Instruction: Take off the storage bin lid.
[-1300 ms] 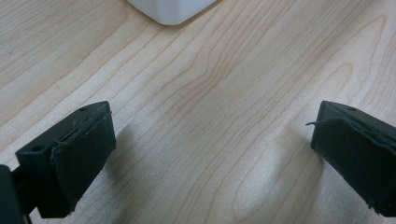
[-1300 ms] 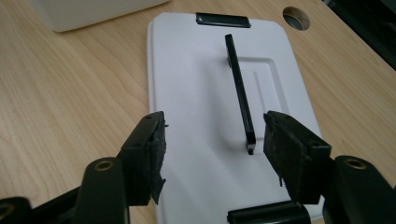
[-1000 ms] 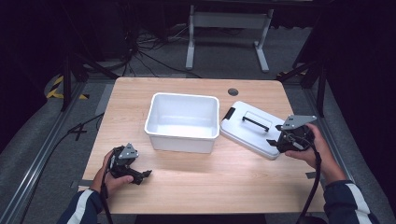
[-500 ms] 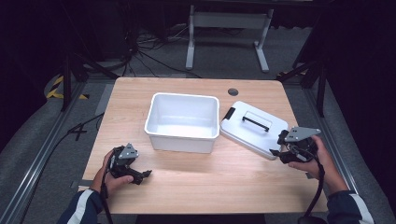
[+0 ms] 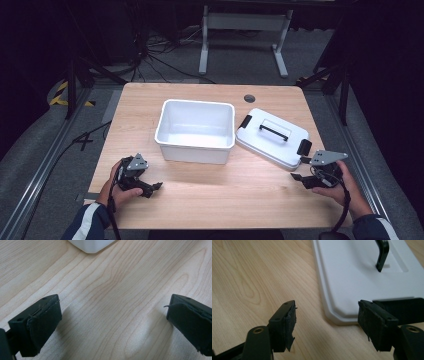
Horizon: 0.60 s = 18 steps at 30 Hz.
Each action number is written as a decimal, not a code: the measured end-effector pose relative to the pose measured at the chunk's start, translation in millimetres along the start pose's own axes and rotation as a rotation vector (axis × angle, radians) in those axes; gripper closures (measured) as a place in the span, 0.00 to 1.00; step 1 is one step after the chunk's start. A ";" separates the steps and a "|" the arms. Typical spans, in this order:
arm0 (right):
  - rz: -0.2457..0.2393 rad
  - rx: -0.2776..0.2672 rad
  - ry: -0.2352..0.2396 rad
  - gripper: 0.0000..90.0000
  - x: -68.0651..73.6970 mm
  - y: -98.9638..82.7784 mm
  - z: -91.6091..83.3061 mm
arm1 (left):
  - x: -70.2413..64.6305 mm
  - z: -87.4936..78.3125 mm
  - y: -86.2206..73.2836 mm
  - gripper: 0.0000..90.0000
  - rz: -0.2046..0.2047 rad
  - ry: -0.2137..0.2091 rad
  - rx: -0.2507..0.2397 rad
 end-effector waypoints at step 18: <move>0.161 -0.108 0.050 0.36 8.4 -41.1 14.8 | 0.2 -0.4 -0.3 0.00 -0.008 0.011 0.000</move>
Point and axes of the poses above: each handheld gripper's, and its own axes: z roughly forward along the jaws, y roughly out of its top, x roughly to its left, the point moved 9 cm from there along z, roughly forward along the jaws, and after that the axes turned 8 degrees about y, right-handed, at the moved point
